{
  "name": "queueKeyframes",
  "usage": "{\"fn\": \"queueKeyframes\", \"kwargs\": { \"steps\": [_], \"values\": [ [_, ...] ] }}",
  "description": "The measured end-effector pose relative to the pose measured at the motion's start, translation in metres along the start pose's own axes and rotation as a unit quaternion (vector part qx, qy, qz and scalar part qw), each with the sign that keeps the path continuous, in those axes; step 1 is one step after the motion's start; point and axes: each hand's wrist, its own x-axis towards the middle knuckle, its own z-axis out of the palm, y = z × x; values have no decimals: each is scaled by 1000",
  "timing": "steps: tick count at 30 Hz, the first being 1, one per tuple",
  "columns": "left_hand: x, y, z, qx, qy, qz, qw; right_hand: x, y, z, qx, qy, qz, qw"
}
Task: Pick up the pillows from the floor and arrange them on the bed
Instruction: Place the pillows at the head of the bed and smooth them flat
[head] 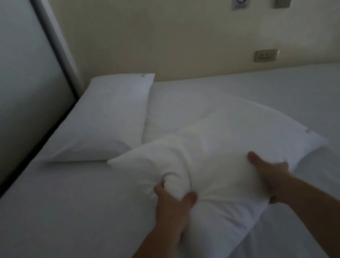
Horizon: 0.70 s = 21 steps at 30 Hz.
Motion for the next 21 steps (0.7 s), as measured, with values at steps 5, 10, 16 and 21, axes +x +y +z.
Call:
{"fn": "queueKeyframes", "kwargs": {
  "steps": [5,10,16,21],
  "values": [
    [3,5,8,52,2,72,996,29,-6,26,-15,48,11,999],
    [-7,14,10,57,43,131,989,34,-7,30,43,87,-70,993],
    [-53,34,-35,20,156,208,965,-44,-52,37,89,90,-288,949],
    [-102,4,-107,-119,328,156,924,-146,-45,84,106,-23,-344,933]
  ]
}}
